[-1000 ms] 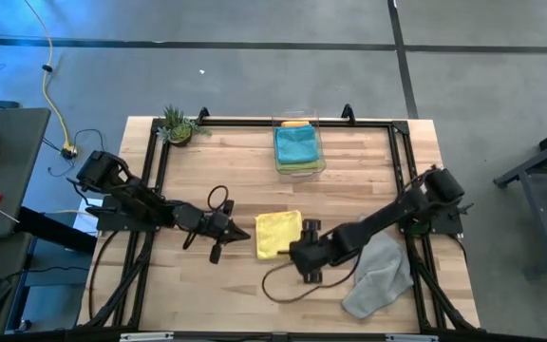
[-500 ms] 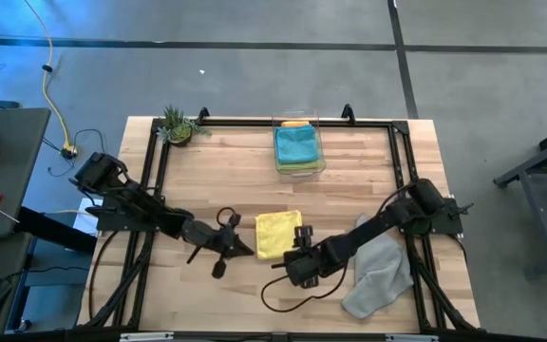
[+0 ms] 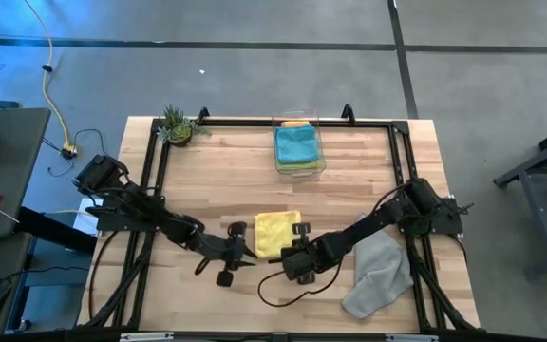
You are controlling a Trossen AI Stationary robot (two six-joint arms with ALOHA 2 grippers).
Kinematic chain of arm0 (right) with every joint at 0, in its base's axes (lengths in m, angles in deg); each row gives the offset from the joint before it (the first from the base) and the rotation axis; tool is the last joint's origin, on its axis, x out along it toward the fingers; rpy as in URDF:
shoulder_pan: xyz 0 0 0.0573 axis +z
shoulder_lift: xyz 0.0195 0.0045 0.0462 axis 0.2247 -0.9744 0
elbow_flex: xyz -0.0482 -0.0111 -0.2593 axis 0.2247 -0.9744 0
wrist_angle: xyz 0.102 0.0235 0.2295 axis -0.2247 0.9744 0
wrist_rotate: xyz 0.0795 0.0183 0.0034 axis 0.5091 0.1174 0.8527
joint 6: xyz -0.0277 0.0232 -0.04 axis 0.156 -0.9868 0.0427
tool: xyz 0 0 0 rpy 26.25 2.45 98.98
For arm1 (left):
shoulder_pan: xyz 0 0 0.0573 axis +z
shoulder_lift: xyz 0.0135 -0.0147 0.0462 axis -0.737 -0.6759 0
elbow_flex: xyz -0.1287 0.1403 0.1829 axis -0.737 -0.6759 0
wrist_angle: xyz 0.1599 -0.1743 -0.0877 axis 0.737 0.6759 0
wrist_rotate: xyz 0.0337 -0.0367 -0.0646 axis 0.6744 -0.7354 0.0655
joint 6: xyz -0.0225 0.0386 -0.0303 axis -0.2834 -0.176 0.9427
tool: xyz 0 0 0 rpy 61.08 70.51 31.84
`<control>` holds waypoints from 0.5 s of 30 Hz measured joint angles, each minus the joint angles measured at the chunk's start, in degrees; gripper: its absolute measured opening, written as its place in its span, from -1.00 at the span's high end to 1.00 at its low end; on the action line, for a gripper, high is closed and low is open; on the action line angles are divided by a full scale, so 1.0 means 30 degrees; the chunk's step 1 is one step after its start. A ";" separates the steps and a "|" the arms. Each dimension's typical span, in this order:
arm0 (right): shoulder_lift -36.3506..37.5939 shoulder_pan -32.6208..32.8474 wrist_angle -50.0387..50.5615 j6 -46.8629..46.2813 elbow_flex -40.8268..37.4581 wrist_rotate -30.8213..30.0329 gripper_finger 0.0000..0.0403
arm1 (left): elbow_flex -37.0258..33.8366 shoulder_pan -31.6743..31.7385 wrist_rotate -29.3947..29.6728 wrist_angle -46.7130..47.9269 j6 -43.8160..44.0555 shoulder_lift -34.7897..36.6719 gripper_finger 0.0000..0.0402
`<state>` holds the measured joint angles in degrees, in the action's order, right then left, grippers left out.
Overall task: Fold microfiber towels
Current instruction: Stack the yellow microfiber cloth on top of the blue microfiber cloth in the transparent bin
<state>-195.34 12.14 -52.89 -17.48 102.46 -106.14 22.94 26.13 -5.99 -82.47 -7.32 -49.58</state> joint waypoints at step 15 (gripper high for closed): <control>0.0066 -0.0392 -0.1274 -0.3511 -0.0007 0.2141 0.96 | 0.1787 -0.1184 0.2940 0.1987 -0.1508 -0.3090 0.15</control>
<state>-195.15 10.96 -56.71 -28.02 102.43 -99.72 28.30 22.58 2.83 -76.51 -11.84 -58.85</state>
